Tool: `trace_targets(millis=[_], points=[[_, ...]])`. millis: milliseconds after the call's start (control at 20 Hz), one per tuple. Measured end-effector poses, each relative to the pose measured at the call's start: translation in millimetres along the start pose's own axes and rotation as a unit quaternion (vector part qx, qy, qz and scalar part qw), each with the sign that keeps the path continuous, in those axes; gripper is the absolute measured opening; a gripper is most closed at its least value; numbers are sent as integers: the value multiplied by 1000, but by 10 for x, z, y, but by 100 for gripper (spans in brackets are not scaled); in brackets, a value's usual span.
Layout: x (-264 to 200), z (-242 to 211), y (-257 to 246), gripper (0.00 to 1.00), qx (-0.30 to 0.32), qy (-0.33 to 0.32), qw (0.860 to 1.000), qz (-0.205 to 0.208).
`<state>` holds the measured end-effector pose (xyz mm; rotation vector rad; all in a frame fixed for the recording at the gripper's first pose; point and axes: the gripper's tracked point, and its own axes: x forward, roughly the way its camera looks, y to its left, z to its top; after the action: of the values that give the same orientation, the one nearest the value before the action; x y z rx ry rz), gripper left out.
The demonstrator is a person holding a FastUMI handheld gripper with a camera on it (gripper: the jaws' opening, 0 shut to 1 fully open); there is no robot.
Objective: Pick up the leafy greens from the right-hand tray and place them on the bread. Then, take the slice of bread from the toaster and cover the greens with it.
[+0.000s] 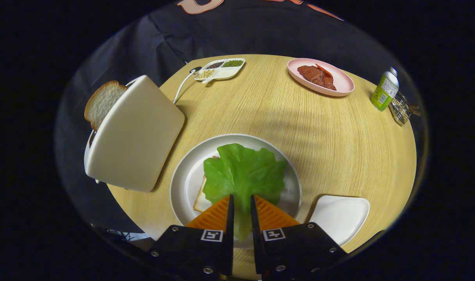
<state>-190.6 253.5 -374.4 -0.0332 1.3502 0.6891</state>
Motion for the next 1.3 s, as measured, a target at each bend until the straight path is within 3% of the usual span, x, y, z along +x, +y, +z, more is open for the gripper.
trace_targets(millis=[50,150,400,500,700,850,1300], points=[[15,-15,63,30,-2,1,1000,10],[-1,-1,105,34,-10,-3,1000,12],[-403,293,297,35,7,-39,999,27],[-607,502,377,41,4,-55,998,23],[-945,1000,831,67,-17,-99,993,54],[-1100,1291,1112,86,-49,-120,991,40],[-1112,1774,1949,89,-59,-97,993,24]])
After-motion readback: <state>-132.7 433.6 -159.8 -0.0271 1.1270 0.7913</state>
